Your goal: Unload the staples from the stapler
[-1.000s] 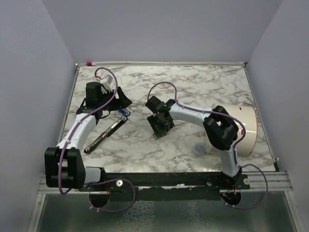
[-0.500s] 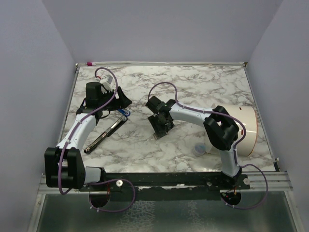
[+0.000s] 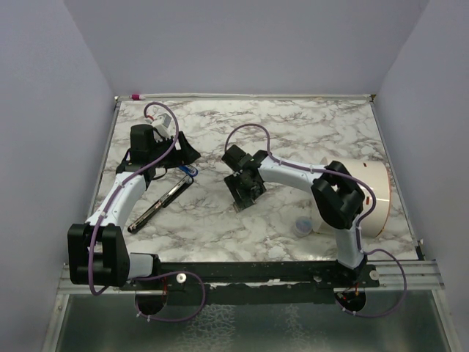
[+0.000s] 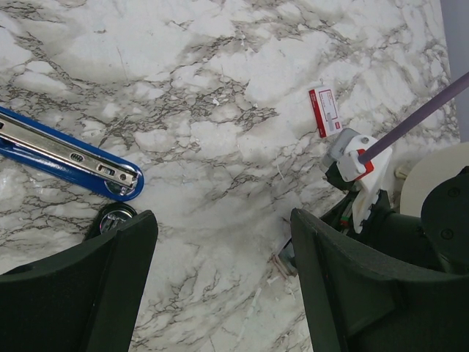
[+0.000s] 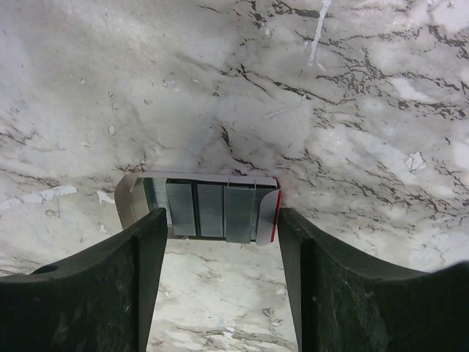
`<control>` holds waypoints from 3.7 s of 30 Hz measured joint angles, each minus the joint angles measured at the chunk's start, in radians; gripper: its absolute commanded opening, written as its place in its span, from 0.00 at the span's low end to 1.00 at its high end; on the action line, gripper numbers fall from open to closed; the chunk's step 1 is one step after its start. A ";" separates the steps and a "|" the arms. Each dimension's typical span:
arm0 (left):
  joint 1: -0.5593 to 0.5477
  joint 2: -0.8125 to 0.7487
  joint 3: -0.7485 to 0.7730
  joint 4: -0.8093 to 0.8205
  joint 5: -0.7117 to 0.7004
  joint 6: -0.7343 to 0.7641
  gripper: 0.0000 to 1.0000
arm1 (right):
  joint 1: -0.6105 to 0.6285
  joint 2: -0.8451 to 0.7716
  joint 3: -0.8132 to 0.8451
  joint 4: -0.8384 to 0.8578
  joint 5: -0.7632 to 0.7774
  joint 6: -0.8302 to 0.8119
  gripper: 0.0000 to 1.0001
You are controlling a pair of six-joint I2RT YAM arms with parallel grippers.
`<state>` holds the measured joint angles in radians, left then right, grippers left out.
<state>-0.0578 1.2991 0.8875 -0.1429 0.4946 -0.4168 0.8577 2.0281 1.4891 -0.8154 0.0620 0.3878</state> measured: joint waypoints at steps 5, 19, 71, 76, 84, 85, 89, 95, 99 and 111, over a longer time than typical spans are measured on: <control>0.000 0.000 -0.003 0.000 0.007 0.000 0.76 | 0.000 -0.016 -0.005 0.000 0.000 0.000 0.63; 0.000 0.002 -0.007 0.004 0.023 0.000 0.77 | -0.017 -0.198 -0.045 0.002 -0.006 0.002 0.51; 0.003 0.012 -0.013 0.023 0.055 -0.008 0.77 | -0.028 0.001 0.039 -0.052 -0.018 0.045 0.13; 0.003 0.012 -0.013 0.023 0.056 -0.008 0.77 | -0.015 -0.002 0.047 -0.055 -0.023 0.046 0.13; 0.003 0.012 -0.013 0.023 0.056 -0.011 0.77 | 0.007 -0.007 0.046 -0.032 -0.090 0.054 0.13; 0.003 0.012 -0.013 0.023 0.056 -0.011 0.77 | 0.007 -0.007 0.046 -0.029 -0.094 0.054 0.13; 0.003 0.012 -0.013 0.023 0.056 -0.011 0.77 | 0.011 -0.006 0.045 -0.021 -0.108 0.054 0.13; 0.003 0.012 -0.013 0.023 0.056 -0.011 0.77 | 0.015 -0.006 0.045 -0.021 -0.113 0.054 0.13; 0.003 0.012 -0.013 0.023 0.056 -0.011 0.77 | 0.016 -0.006 0.045 -0.021 -0.118 0.054 0.13; 0.003 0.012 -0.013 0.023 0.056 -0.011 0.77 | 0.020 -0.006 0.035 -0.021 -0.123 0.053 0.13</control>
<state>-0.0544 1.3113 0.8745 -0.1204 0.5510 -0.4278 0.8780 2.0216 1.5238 -0.8360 -0.0612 0.4408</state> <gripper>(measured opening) 0.769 0.139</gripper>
